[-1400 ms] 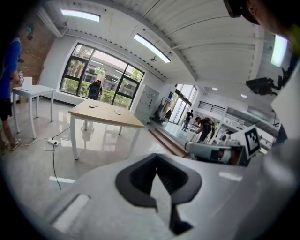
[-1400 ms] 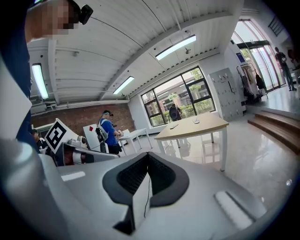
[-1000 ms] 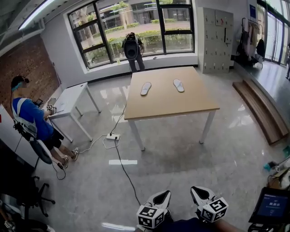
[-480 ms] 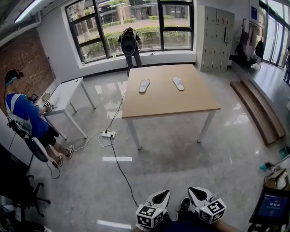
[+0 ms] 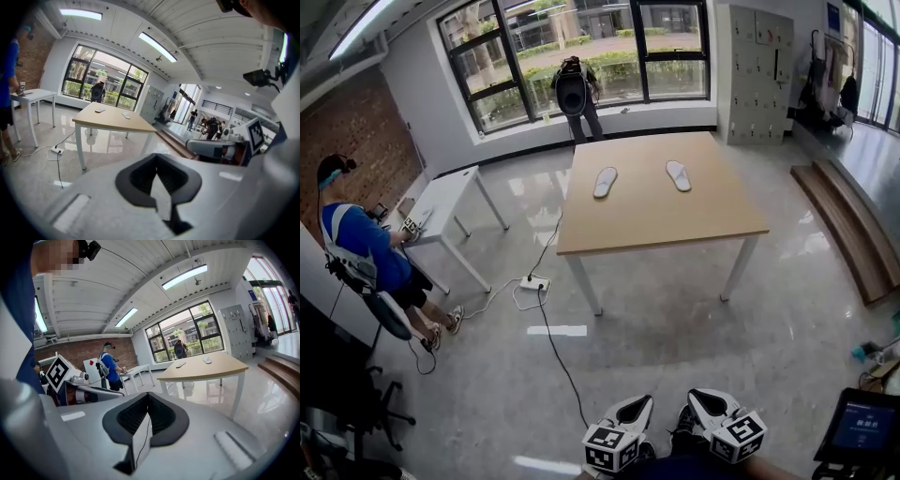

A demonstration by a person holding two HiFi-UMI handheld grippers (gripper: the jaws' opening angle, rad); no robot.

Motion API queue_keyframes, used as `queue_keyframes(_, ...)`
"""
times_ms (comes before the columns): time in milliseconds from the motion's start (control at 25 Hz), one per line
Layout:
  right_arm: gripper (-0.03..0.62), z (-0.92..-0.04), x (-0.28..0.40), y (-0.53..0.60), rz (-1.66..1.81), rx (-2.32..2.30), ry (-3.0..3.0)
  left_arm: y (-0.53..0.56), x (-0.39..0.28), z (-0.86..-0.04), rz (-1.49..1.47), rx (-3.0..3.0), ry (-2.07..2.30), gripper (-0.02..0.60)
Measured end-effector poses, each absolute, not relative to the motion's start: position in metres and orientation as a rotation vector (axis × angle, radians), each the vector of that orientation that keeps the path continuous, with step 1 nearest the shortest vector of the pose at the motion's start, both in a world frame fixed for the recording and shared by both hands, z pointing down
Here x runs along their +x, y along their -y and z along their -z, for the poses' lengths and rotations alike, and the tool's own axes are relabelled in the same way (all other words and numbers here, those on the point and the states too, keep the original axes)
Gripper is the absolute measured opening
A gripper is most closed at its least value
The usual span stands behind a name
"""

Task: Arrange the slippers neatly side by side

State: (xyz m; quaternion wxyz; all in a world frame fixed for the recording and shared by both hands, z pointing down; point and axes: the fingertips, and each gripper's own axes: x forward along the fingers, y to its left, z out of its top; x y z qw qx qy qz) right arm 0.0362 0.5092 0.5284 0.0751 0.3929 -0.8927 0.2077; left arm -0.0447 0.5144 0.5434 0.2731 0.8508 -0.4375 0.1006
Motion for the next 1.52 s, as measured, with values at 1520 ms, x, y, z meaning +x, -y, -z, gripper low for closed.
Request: queue_keyframes(1520, 0.011, -0.534, 0.13, -0.312, -0.683, 1.203, 2.707, -0.323, 0.052, -0.539, -0.339, 2.289, 1.189, 0.005)
